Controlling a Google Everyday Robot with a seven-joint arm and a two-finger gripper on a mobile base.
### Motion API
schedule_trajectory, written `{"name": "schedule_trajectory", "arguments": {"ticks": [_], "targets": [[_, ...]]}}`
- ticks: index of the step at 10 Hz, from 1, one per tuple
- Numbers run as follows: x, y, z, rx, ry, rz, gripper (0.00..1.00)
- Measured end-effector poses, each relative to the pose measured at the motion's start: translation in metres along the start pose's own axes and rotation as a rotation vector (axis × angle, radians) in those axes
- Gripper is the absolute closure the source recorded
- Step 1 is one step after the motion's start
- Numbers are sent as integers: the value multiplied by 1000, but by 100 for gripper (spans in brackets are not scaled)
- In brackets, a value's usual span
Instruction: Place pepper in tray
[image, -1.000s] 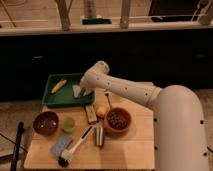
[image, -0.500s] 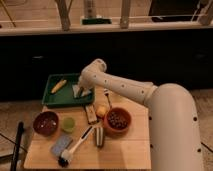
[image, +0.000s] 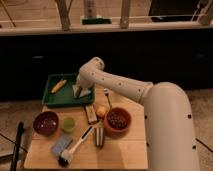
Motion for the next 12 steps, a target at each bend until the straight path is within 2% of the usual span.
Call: {"name": "schedule_trajectory", "arguments": {"ticks": [1,8,9,12], "targets": [[1,-1,0,-5,-3,1,95],[1,-6,2,-29,-24,-4,25],[1,-5,3,-30,-25,-2,21],[2,-6,3,-36,-28,-3,20]]}}
